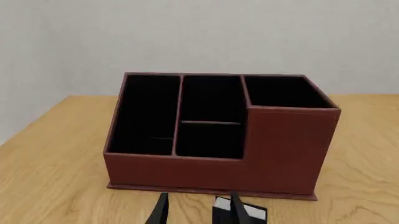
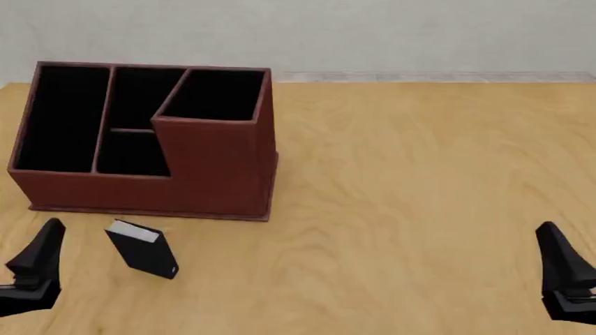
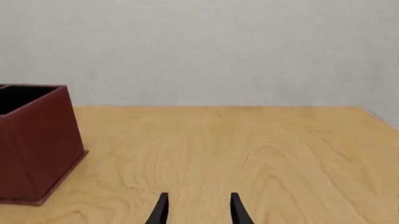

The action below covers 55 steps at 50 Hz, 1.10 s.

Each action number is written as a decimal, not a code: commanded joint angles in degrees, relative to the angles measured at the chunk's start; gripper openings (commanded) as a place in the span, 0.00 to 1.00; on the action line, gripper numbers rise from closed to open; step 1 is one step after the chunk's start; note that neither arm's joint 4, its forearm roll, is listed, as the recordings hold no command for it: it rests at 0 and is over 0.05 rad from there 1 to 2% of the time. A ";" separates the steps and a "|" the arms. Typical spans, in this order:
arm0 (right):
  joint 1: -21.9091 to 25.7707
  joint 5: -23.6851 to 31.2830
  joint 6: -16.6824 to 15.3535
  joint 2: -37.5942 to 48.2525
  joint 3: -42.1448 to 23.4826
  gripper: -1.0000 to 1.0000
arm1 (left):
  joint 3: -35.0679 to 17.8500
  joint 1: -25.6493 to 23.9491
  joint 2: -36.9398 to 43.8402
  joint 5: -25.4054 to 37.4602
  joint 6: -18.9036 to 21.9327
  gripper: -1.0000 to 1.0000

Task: Pick up the book and place it in the left compartment of the caddy.

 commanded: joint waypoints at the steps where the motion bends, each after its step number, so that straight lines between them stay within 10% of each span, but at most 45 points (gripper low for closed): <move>1: -0.44 -0.66 0.17 -0.18 -0.05 1.00 | -0.52 -2.50 -2.72 -0.23 -1.72 1.00; 21: -1.60 -0.70 2.69 -0.20 -0.02 1.00 | -4.03 -5.73 -2.22 4.81 -1.24 1.00; 36: -1.59 -0.46 3.97 -0.19 -0.05 1.00 | -7.69 -9.93 11.78 -4.64 7.69 1.00; 55: -1.44 -0.13 3.67 -0.19 0.04 1.00 | -19.46 -22.38 20.61 0.60 15.29 1.00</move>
